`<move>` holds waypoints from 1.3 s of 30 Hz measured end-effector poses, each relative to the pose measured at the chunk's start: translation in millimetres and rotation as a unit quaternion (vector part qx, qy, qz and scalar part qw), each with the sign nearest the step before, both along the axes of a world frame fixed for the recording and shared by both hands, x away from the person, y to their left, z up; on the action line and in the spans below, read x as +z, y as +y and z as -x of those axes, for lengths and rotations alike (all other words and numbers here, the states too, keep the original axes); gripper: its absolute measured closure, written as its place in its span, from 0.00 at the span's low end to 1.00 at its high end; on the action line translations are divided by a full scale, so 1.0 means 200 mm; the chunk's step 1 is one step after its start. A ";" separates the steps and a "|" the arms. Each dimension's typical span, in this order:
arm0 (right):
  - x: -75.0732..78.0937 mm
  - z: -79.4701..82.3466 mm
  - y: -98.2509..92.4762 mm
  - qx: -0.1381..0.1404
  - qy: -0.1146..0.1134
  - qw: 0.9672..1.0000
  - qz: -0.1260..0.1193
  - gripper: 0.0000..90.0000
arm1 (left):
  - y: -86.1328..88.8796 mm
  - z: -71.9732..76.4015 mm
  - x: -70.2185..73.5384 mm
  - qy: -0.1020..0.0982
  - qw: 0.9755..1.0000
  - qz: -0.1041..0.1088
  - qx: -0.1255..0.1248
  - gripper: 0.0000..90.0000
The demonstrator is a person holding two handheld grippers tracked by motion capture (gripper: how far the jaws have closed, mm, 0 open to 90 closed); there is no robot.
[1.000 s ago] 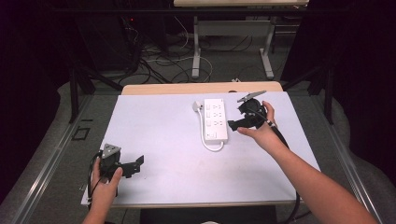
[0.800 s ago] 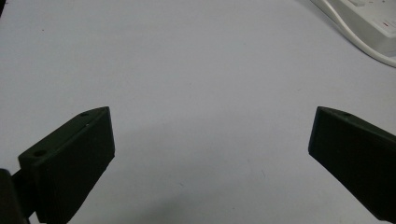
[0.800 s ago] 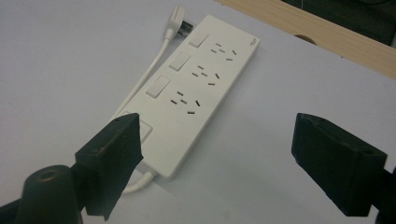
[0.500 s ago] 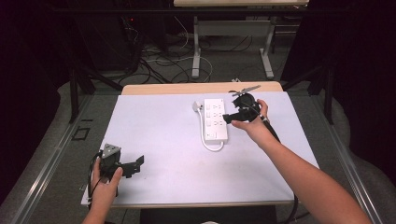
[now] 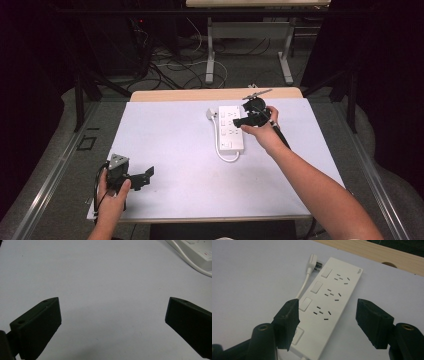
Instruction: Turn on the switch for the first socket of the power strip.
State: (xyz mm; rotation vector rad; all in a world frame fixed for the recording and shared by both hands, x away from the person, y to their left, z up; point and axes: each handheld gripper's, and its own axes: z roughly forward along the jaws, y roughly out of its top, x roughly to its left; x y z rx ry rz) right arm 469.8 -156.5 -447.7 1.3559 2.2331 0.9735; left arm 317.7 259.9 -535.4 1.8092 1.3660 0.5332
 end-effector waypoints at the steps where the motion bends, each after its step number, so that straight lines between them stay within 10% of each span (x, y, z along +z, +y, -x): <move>1: 0.00 0.00 0.00 -0.002 0.003 1.000 -0.001 0.39 | 0.00 0.00 0.00 0.000 1.000 0.000 0.000 0.00; 22: -0.06 -0.07 0.03 -0.044 0.031 0.995 -0.088 0.33 | -0.01 -0.01 -0.01 0.002 1.000 0.002 -0.002 0.00; 39: -0.11 -0.09 0.09 -0.057 0.015 0.994 -0.089 0.65 | -0.01 0.00 -0.01 -0.001 1.000 0.004 -0.003 0.00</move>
